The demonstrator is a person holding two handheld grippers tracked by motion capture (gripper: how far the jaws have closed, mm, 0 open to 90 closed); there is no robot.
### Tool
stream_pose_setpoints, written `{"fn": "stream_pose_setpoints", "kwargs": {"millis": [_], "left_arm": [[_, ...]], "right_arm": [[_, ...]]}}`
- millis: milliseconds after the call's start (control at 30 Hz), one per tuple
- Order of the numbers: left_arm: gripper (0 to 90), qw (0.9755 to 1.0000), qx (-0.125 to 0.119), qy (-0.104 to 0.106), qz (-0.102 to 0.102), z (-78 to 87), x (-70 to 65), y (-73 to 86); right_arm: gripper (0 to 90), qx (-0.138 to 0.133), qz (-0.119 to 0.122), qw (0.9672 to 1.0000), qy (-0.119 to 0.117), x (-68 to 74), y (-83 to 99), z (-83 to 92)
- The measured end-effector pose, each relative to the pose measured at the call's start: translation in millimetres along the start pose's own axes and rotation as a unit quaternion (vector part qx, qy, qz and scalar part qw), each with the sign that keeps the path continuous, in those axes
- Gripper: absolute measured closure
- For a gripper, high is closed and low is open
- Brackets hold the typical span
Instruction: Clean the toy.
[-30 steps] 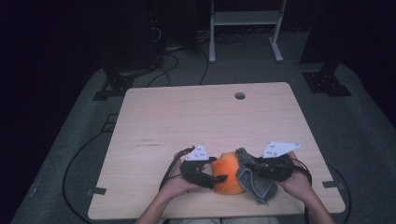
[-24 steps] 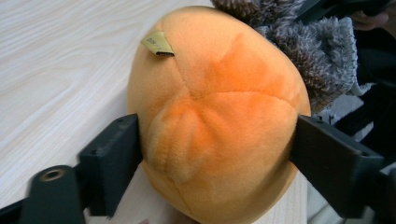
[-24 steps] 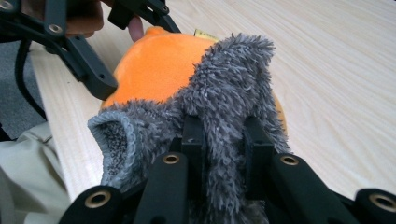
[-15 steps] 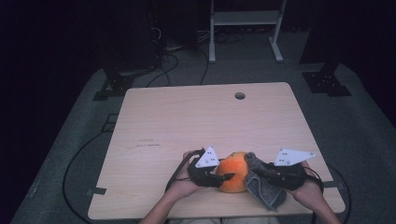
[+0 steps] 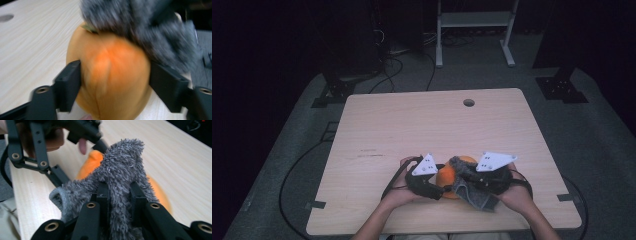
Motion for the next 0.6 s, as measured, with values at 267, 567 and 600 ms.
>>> {"fn": "stream_pose_setpoints", "kwargs": {"millis": [267, 567, 600], "left_arm": [[36.4, 0.9998, 0.0, -0.021, -0.006, -0.1, -0.9, 4.0], [25.2, 0.999, -0.005, -0.012, 0.044, -0.2, -3.2, -7.5], [24.9, 0.999, -0.005, -0.012, 0.044, -0.2, -3.2, -7.5]], "right_arm": [[73.7, -0.011, 0.006, 0.9999, 0.007, 7.5, 0.1, -1.5], [74.0, -0.022, -0.08, 0.9963, 0.022, -20.6, 36.7, 5.7], [74.2, -0.023, -0.079, 0.9964, 0.023, -19.2, 34.1, 5.4]]}}
Point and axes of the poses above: each handheld gripper's, and its own axes: z roughly backward along the jaws, y roughly out of its underside, x roughly to its left, the point moved 8 cm from there along -z, roughly forward along the jaws, and after that the axes turned 15 degrees about z, right-handed, at the moved point
